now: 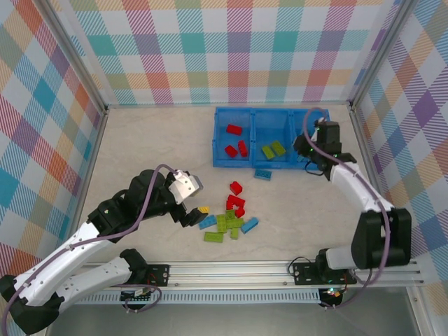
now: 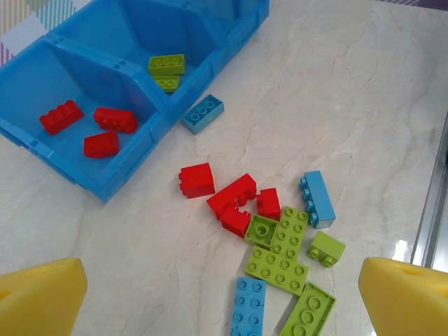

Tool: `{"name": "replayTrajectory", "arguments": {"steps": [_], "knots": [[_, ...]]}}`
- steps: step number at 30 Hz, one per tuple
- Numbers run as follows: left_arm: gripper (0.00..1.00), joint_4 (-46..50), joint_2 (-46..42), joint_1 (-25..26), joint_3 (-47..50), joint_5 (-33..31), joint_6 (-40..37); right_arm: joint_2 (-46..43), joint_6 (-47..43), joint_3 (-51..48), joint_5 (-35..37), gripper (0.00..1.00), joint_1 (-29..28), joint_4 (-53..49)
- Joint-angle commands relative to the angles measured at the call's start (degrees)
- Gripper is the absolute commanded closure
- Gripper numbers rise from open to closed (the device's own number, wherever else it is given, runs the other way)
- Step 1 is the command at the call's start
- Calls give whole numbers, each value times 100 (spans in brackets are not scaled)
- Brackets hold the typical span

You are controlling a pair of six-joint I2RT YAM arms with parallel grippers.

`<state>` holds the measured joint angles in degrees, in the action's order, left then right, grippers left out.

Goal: Sort the legos into containers by color

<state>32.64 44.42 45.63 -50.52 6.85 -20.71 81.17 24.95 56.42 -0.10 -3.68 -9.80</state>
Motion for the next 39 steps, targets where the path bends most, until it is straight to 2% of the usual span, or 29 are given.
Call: {"name": "replayTrajectory", "arguments": {"steps": [1,5,8,11,16,19,24,27,31,34,36,39], "knots": [[0,-135,-38,25,79,-98,-56,729,412,453,-735,73,525,123],[0,-92,39,29,71,-173,-75,1498,446,965,-972,67,738,-111],[0,-91,58,26,87,-202,-76,1588,422,1007,-873,56,743,-96],[0,-92,97,27,105,-300,-84,1476,474,959,-924,45,763,-47],[0,39,333,22,72,-571,-94,932,599,673,-1387,42,761,220],[0,-23,495,18,14,-688,198,435,779,438,-1730,41,734,284],[0,-10,1041,28,-474,-1041,1357,-562,814,-220,-2618,33,329,566],[0,-264,1360,54,-608,-1273,1849,-1079,321,-341,-2673,28,-248,39],[0,-1058,1797,74,-374,-1567,2986,-1419,-666,-43,-2189,23,-1301,-1312],[0,-1233,2313,77,-382,-2115,4628,-1378,-1127,161,-1859,20,-1918,-2190],[0,-1115,2731,74,-444,-2379,5655,-1339,-1291,185,-1539,19,-2149,-2552],[0,-849,3474,83,-663,-2312,6614,-1279,-1452,133,-1045,16,-2349,-2883]]}}
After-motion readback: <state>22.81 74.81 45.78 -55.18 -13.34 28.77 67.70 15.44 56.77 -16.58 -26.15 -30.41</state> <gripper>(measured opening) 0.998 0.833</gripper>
